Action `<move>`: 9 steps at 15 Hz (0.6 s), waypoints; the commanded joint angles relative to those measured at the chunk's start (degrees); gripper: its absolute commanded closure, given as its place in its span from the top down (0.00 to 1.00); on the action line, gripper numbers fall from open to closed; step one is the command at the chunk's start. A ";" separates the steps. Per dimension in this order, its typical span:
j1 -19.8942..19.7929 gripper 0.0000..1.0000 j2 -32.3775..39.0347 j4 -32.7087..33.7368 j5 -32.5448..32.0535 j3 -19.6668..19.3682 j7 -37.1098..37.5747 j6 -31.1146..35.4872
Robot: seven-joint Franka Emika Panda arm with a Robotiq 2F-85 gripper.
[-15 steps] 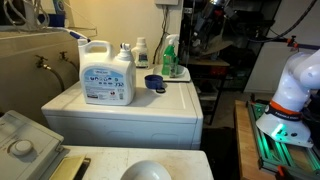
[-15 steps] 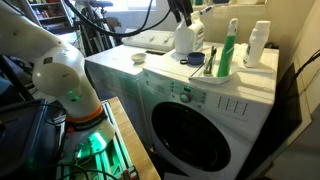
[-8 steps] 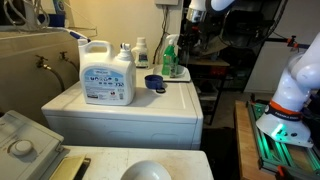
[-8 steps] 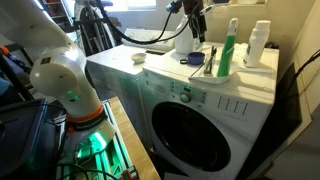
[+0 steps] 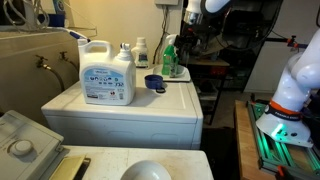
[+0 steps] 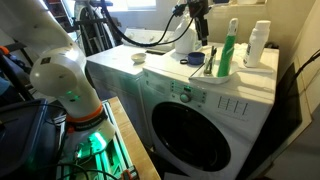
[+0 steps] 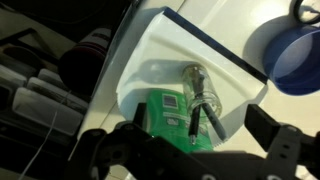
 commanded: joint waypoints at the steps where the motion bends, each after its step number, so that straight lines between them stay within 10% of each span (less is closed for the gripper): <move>1: 0.03 1.00 5.38 1.56 1.23 -2.50 5.27 -0.60; 9: 1.30 0.58 8.52 3.03 6.72 -5.64 9.38 5.33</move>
